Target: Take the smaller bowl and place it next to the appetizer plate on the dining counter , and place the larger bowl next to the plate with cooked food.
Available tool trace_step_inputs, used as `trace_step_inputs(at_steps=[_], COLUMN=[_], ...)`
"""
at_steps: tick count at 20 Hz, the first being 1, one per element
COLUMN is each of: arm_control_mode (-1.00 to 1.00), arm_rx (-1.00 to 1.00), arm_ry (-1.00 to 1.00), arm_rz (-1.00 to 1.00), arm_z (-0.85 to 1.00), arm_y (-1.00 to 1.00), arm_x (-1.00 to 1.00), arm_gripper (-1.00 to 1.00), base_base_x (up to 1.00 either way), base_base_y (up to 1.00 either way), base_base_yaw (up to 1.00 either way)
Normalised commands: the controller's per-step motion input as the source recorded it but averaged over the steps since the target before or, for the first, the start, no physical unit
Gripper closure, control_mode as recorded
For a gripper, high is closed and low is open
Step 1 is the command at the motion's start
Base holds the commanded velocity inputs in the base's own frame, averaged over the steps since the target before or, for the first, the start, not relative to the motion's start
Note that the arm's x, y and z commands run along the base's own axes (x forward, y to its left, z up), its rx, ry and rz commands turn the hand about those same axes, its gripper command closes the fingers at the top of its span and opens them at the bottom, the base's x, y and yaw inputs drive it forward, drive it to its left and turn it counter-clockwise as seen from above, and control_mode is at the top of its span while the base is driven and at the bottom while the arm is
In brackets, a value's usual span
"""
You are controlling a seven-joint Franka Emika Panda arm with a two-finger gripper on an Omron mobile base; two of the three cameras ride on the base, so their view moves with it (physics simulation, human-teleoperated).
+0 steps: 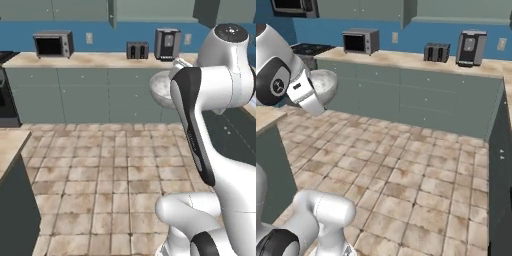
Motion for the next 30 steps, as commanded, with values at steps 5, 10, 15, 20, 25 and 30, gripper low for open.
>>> trace_step_inputs(at_steps=[5,10,15,20,25,30], arm_control_mode=[1.00,1.00,1.00,1.00,1.00,1.00], arm_rx=[0.00,0.00,0.00,0.00,0.00,0.00], arm_ry=[0.00,0.00,0.00,0.00,0.00,0.00], arm_rz=[0.00,0.00,0.00,0.00,0.00,0.00], arm_z=[0.00,0.00,0.00,0.00,0.00,0.00], arm_y=[0.00,0.00,0.00,0.00,0.00,0.00], arm_x=[0.00,0.00,0.00,0.00,0.00,0.00], arm_gripper=[1.00,1.00,1.00,1.00,1.00,1.00], base_base_x=[-1.00,-1.00,-1.00,-1.00,-1.00,-1.00], base_base_y=[0.36,0.38,0.40,0.41,0.35,0.38], base_base_yaw=[0.03,0.03,0.03,0.03,0.02,0.02])
